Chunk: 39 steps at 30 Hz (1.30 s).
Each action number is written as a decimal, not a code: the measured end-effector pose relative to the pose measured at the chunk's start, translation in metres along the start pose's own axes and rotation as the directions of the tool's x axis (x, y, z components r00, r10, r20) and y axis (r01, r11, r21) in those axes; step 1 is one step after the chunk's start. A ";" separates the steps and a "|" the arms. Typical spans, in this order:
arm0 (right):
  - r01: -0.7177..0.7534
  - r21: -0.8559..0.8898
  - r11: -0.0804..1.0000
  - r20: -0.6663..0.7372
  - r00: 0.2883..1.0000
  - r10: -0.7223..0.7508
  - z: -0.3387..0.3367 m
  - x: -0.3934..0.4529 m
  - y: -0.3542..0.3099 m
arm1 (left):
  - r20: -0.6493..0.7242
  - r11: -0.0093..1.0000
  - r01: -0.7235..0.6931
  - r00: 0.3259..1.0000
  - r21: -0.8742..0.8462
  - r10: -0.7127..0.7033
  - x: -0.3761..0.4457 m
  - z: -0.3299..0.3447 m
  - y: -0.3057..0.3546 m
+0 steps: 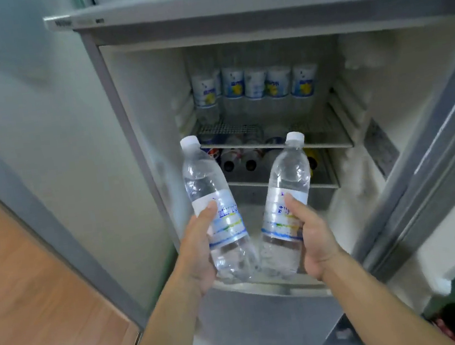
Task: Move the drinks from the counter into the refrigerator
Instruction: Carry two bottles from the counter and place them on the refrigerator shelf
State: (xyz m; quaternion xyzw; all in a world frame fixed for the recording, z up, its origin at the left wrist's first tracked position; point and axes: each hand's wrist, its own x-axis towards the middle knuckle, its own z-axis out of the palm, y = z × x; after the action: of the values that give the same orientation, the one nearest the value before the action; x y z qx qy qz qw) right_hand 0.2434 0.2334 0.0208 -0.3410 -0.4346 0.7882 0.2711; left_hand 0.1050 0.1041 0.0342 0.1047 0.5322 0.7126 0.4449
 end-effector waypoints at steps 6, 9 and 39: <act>0.304 -0.111 0.946 -0.141 0.938 -0.318 0.018 0.070 -0.061 | 0.036 0.957 -0.282 0.959 0.069 0.281 0.078 0.039 0.061; 0.463 -0.212 0.861 -0.154 0.854 -0.497 0.028 0.104 -0.086 | 0.047 0.917 -0.376 0.926 0.131 0.374 0.127 0.058 0.089; 0.222 -0.823 0.522 -0.094 0.854 -0.511 0.054 0.248 -0.137 | 0.267 0.250 -0.468 0.784 0.848 0.560 0.286 0.077 0.124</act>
State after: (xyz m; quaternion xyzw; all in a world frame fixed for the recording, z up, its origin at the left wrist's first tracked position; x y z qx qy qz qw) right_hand 0.0657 0.4509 0.0863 -0.4478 -0.7472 0.3703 0.3226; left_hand -0.0783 0.3639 0.0789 0.4549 0.7754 0.4362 0.0411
